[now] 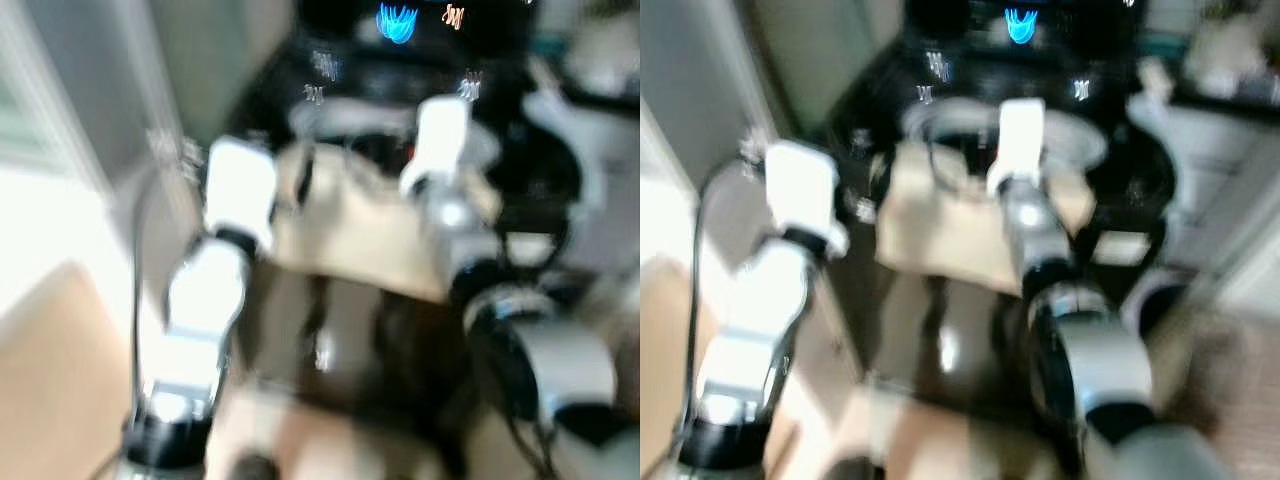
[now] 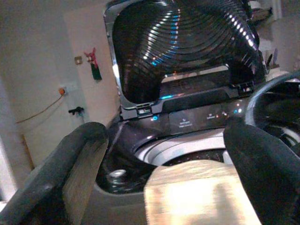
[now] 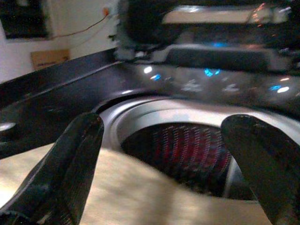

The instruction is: Clothes washing

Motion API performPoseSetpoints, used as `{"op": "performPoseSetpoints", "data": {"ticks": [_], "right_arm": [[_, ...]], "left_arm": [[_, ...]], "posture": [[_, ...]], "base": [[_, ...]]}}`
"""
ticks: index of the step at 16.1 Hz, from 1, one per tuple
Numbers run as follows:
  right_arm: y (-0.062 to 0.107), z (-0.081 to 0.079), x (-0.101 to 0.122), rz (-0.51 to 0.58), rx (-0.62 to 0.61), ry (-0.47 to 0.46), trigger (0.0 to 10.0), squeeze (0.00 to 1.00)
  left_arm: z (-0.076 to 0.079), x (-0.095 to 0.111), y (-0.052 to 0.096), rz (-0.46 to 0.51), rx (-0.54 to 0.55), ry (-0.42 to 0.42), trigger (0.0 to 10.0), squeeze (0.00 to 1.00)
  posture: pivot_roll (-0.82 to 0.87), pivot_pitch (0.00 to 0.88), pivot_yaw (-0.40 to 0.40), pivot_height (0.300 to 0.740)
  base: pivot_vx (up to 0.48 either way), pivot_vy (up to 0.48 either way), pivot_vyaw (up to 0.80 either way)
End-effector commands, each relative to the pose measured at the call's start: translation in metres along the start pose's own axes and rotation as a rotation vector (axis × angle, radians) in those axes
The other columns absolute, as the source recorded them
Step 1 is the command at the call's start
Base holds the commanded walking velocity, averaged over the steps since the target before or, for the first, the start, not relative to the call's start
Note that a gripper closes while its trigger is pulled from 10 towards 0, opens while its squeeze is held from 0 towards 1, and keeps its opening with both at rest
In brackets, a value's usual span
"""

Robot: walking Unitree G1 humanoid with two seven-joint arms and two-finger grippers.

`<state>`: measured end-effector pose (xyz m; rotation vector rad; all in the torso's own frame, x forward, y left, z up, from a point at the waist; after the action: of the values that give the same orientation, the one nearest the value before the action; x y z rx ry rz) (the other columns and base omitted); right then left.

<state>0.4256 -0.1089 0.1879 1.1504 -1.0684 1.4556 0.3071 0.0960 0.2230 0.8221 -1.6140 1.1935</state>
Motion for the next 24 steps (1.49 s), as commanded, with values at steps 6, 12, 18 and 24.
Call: {"op": "performPoseSetpoints", "data": {"ticks": [6,12,18,24], "right_arm": [[0.004,0.005,-0.006,-0.002,-0.018,0.045,10.0,0.00],[0.010,0.017,-0.015,0.002,-0.047,0.095,10.0,0.00],[0.021,0.045,-0.024,0.011,-0.180,0.090,10.0,0.00],[0.037,0.032,0.068,0.560,-0.120,0.407,10.0,0.00]], "left_arm": [[-0.007,-0.005,0.001,-0.010,0.025,-0.031,10.0,0.00],[-0.002,-0.009,0.001,-0.016,0.005,-0.048,10.0,0.00],[-0.002,-0.027,0.007,-0.081,-0.044,-0.065,10.0,0.00],[-0.003,-0.045,0.014,-0.123,-0.012,-0.049,10.0,0.00]], "posture": [[0.09,0.018,-0.043,0.740],[0.08,0.021,-0.037,0.740],[0.08,0.012,-0.031,0.740],[0.05,0.000,-0.015,0.740]], "base": [[0.000,0.000,0.00],[-0.147,0.000,-0.56],[0.000,0.000,-0.73],[0.000,0.000,-0.73]]}}
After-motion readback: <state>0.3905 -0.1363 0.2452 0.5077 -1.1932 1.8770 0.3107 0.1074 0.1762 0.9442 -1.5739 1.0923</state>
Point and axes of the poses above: a point about 5 cm out from each wrist's last joint towards the gripper, its own y axis pointing back from the gripper into the wrist, its own x axis along the axis of the wrist's last joint, z = x × y, the point moved 2 cm from there along -y, pointing out of the wrist towards the gripper, and after that the axes turned 10 degrees about y, right-handed, at the moved point
